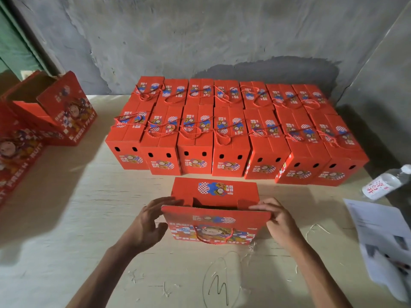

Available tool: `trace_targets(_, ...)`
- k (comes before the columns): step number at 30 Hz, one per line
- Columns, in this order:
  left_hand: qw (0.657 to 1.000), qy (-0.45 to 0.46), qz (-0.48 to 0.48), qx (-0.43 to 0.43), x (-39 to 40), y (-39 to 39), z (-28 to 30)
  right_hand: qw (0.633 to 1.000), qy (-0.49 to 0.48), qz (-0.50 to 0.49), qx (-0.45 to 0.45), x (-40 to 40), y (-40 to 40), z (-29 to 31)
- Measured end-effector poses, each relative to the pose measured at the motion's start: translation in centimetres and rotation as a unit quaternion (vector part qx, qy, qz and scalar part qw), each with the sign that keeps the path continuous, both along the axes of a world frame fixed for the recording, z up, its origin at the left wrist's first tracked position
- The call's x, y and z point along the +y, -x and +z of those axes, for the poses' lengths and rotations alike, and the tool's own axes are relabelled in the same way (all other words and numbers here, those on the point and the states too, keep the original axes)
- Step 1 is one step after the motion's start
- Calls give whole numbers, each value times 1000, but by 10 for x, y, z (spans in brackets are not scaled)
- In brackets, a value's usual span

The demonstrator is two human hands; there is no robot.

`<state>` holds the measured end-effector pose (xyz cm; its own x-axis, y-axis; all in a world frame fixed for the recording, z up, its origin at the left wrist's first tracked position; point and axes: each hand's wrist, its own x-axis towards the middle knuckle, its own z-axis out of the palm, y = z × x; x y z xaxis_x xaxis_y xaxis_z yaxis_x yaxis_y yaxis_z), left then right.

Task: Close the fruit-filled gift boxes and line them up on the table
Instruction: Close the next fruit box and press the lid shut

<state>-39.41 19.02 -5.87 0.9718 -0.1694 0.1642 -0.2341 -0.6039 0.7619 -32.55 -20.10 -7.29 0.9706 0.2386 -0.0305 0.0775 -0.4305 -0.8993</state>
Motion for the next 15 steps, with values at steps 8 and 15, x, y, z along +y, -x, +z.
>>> trace_targets(8,972,51,229,18,-45,-5,1,999,-19,-17,38,14,20,22)
trace_targets(15,948,-213,189,-140,-64,-32,-18,915,246,-84,-309,48,8,9)
